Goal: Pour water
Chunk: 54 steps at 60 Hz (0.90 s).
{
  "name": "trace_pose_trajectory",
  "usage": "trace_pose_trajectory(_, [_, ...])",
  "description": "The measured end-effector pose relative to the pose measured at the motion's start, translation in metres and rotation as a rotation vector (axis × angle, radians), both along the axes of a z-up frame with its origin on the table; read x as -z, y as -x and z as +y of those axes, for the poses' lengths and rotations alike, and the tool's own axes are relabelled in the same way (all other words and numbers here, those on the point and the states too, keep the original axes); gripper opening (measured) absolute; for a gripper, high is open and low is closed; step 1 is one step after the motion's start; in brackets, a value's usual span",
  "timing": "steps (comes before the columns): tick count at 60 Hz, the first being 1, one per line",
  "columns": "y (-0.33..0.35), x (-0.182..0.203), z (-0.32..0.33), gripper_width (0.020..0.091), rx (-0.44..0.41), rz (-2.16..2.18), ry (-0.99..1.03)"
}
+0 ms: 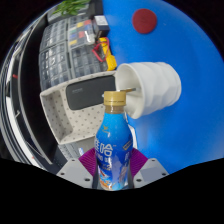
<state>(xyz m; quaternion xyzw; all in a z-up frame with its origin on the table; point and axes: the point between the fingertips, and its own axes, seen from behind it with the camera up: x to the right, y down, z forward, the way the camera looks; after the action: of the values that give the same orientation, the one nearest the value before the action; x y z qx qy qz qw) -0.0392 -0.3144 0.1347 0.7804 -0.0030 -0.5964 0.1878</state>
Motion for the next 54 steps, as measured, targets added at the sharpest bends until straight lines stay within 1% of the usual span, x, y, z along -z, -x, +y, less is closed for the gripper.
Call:
trace_pose_trajectory(5, [0.002,0.004,0.003,0.0407,0.025,-0.009,0.053])
trace_pose_trajectory(11, [0.001,0.006,0.001,0.0409,0.006,-0.031,0.042])
trace_pose_trajectory(18, [0.0,0.006,0.0,0.0409,-0.037,-0.008,-0.043])
trace_pose_trajectory(23, [-0.004,0.001,0.007,0.0409,-0.099,0.03,-0.268])
trace_pose_trajectory(27, [-0.002,-0.016,0.021,0.0411,-0.147,0.069,-0.479])
trace_pose_trajectory(34, [0.003,-0.055,0.066,0.0409,-0.174,0.162,-0.837])
trace_pose_trajectory(36, [0.005,-0.061,0.079,0.0409,-0.166,0.191,-0.937])
trace_pose_trajectory(37, [0.003,-0.071,0.086,0.0408,-0.181,0.182,-0.983])
trace_pose_trajectory(43, [0.005,-0.094,0.132,0.0409,-0.163,0.199,-1.237])
trace_pose_trajectory(47, [0.006,-0.1,0.171,0.0409,-0.096,0.18,-1.381])
trace_pose_trajectory(49, [0.007,-0.101,0.187,0.0409,-0.074,0.172,-1.439])
trace_pose_trajectory(51, [0.006,-0.101,0.203,0.0411,-0.074,0.152,-1.481])
trace_pose_trajectory(53, [0.006,-0.097,0.216,0.0409,-0.077,0.138,-1.518])
trace_pose_trajectory(54, [0.008,-0.089,0.221,0.0409,-0.059,0.15,-1.535])
